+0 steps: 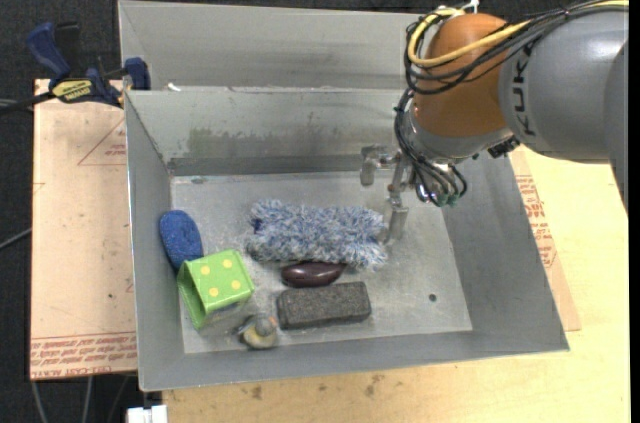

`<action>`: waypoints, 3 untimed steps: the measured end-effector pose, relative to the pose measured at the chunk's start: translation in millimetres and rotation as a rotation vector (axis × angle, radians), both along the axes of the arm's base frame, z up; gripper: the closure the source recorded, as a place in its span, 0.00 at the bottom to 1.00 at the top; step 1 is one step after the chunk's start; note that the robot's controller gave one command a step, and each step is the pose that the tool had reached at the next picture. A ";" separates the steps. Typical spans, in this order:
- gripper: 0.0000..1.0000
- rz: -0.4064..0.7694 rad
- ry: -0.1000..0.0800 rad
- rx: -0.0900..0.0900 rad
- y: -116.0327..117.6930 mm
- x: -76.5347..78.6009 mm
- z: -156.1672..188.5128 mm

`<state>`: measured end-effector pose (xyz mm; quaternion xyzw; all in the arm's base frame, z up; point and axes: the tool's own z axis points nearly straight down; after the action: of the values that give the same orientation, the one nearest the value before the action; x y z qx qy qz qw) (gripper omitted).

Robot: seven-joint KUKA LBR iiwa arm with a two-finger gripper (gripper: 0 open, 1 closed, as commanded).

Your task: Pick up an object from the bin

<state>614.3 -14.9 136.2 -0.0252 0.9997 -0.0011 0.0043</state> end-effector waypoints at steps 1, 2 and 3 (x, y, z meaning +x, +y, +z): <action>0.00 0.108 0.004 0.005 19.5 -4.7 -58.1; 1.00 0.076 0.003 0.003 28.7 -15.9 -64.5; 1.00 0.077 0.004 0.003 28.8 -15.9 -65.0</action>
Offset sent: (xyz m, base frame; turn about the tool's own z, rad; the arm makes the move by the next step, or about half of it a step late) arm -0.0175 0.0282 -0.0662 -0.0760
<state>598.3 13.9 71.2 -0.0635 0.9980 0.0005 0.0024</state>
